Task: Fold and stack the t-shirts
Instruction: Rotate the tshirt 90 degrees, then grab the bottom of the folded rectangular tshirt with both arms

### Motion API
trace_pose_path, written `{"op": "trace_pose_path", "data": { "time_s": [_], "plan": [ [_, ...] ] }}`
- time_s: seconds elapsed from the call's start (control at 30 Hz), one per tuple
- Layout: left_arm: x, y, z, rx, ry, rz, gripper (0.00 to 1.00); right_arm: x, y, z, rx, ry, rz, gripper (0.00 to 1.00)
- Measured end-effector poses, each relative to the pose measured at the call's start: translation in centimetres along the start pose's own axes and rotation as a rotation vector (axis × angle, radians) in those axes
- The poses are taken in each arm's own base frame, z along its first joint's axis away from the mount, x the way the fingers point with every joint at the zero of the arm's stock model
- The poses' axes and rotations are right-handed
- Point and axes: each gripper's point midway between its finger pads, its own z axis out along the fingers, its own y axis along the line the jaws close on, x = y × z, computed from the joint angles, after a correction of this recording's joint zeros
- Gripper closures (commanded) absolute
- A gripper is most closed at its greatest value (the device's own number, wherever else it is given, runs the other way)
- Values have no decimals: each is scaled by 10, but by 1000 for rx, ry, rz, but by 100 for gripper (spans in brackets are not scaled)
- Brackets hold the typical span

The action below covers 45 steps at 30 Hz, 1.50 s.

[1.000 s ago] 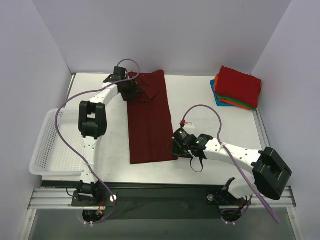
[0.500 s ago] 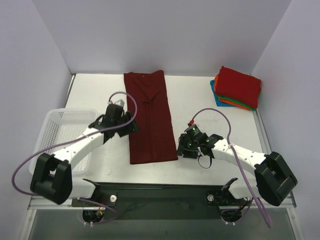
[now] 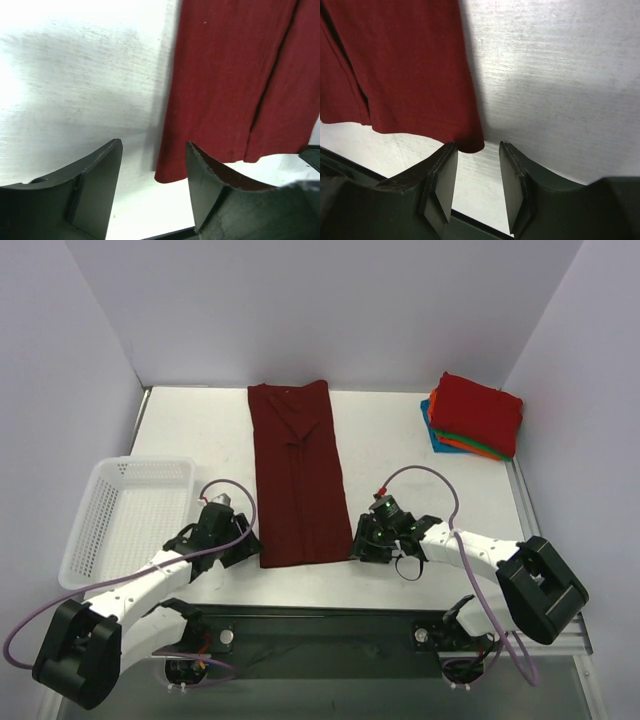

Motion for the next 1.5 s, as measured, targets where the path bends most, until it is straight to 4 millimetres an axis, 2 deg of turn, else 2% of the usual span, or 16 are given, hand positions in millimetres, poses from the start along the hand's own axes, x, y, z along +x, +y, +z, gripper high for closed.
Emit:
{"op": "trace_pose_path", "data": {
  "time_s": [0.1,0.37,0.63,0.87,0.9,1.03,1.07,1.1,1.13,1.17,1.2,1.5],
  "plan": [
    [4,-1,2,20,3,-21,45,0,0,2,-3,-7,13,60],
    [11,2,-1,66,-19,-62,46,-6,6,7,-32,-32,48,62],
    [15,-4,0,117,-17,-82,46,-8,10,10,-60,-54,77,62],
    [22,-9,3,134,9,-87,57,-11,10,11,-72,-67,100,65],
    [24,-10,3,135,14,-87,63,-11,10,11,-73,-68,103,67],
    [31,-11,4,138,36,-88,70,-10,7,13,-73,-72,114,77],
    [32,-11,4,140,38,-92,73,-9,6,13,-73,-70,118,82],
    [33,-11,4,139,42,-95,78,-9,6,13,-71,-71,118,86],
    [35,-11,4,139,47,-96,91,-8,5,14,-70,-70,119,92],
    [37,-10,5,137,51,-97,97,-8,4,14,-69,-70,120,100],
    [38,-11,4,140,56,-97,100,-7,3,14,-69,-69,119,100],
    [59,-19,-2,163,111,-53,100,-1,-2,10,-83,-79,107,100]
  ]
}}
